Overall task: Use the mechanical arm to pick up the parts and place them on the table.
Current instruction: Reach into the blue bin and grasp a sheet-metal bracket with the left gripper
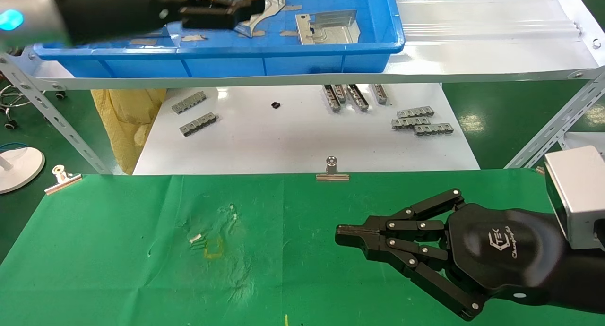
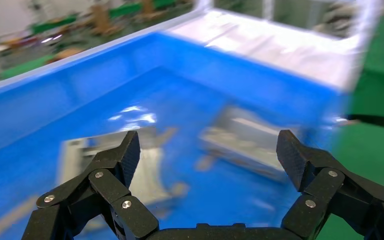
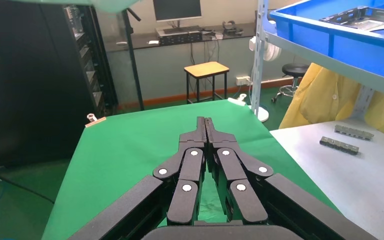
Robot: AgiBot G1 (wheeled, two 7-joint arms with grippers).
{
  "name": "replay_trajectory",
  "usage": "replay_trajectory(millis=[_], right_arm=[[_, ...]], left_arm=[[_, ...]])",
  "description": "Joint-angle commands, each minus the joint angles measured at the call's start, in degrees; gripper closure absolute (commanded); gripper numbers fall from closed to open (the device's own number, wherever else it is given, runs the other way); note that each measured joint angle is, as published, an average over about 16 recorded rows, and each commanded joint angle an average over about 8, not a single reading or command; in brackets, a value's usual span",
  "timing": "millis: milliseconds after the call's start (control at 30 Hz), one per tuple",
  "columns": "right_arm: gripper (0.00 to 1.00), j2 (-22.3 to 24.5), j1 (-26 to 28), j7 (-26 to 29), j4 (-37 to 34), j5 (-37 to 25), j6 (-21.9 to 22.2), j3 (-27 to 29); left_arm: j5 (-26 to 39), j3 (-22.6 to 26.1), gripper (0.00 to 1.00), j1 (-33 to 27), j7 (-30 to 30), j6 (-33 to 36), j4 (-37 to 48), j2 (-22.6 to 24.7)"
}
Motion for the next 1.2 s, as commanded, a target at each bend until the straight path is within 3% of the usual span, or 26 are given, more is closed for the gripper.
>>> replay_trajectory(millis=[33,200,233,467,500,1200], right_arm=[[1.0,0.0,0.0,0.0,0.0,0.0,0.0,0.0],[1.0,0.0,0.0,0.0,0.0,0.0,0.0,0.0],[0.96,0.0,0.0,0.0,0.0,0.0,0.0,0.0],[0.09,0.0,0.0,0.0,0.0,0.0,0.0,0.0],[0.01,0.0,0.0,0.0,0.0,0.0,0.0,0.0],[0.0,0.0,0.0,0.0,0.0,0.0,0.0,0.0]], left_arm=[[3.0,1.5,0.0,-4.1,1.1,-2.2,6.5,3.5],[6.6,3.1,0.0,-8.8,3.6,-9.9,17.5,9.1],[7.0,3.2,0.07,-9.3,4.0,-11.3,19.1,9.8],[8.0,3.5,0.95,-11.2,5.6,-18.9,26.1,13.1],[8.1,3.6,1.0,-11.3,5.7,-19.4,26.7,13.3],[8.4,3.8,1.0,-11.7,7.3,-23.6,29.8,15.3]])
